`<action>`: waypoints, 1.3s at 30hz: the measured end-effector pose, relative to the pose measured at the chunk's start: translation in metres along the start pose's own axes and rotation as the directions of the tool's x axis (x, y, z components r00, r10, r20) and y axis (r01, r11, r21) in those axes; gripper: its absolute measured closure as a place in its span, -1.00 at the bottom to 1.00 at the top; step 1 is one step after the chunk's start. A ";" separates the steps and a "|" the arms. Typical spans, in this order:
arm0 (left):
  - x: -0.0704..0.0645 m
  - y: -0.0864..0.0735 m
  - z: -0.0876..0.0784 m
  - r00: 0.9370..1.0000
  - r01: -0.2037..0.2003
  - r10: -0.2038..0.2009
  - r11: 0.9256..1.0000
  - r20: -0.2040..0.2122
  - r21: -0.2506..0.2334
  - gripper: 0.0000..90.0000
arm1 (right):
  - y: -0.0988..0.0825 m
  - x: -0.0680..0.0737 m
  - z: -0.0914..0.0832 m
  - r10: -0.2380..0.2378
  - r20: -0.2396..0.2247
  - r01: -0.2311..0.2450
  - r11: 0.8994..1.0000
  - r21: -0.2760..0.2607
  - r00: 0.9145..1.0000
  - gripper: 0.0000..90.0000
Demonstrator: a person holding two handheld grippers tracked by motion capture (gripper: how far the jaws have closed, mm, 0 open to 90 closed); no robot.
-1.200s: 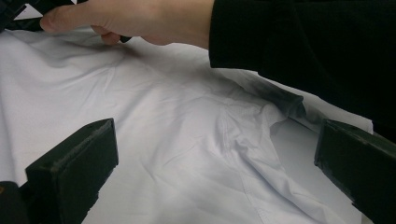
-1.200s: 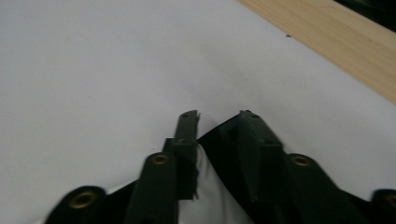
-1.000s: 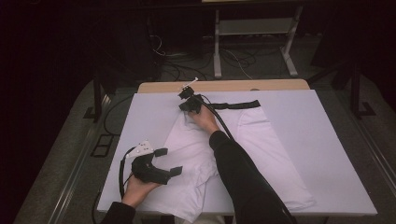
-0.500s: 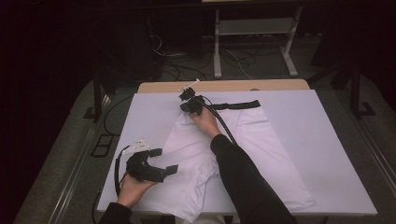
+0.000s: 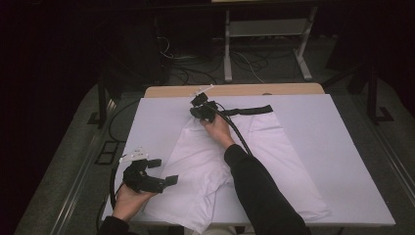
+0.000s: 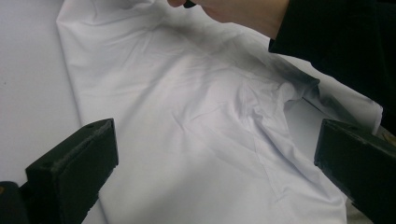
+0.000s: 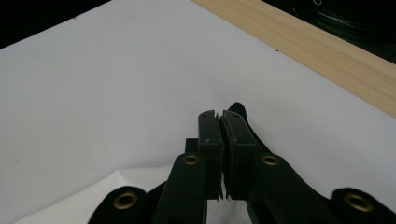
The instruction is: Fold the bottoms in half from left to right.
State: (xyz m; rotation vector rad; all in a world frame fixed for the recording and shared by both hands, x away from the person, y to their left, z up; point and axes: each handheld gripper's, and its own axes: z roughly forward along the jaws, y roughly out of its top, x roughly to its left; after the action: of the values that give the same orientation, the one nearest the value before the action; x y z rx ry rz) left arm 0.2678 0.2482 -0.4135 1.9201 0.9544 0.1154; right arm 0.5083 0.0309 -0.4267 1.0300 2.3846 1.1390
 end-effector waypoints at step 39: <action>0.015 -0.046 -0.030 0.986 0.163 -0.164 0.978 -0.006 0.133 -1.00 | -0.009 0.004 -0.010 -0.002 -0.010 0.002 0.999 -0.039 1.000 0.91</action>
State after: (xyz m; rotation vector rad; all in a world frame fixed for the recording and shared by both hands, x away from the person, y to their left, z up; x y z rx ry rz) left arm 0.2384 0.2910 -0.4382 1.9525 1.1371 -0.0504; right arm 0.4957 0.0241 -0.4272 1.0114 2.3610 1.1873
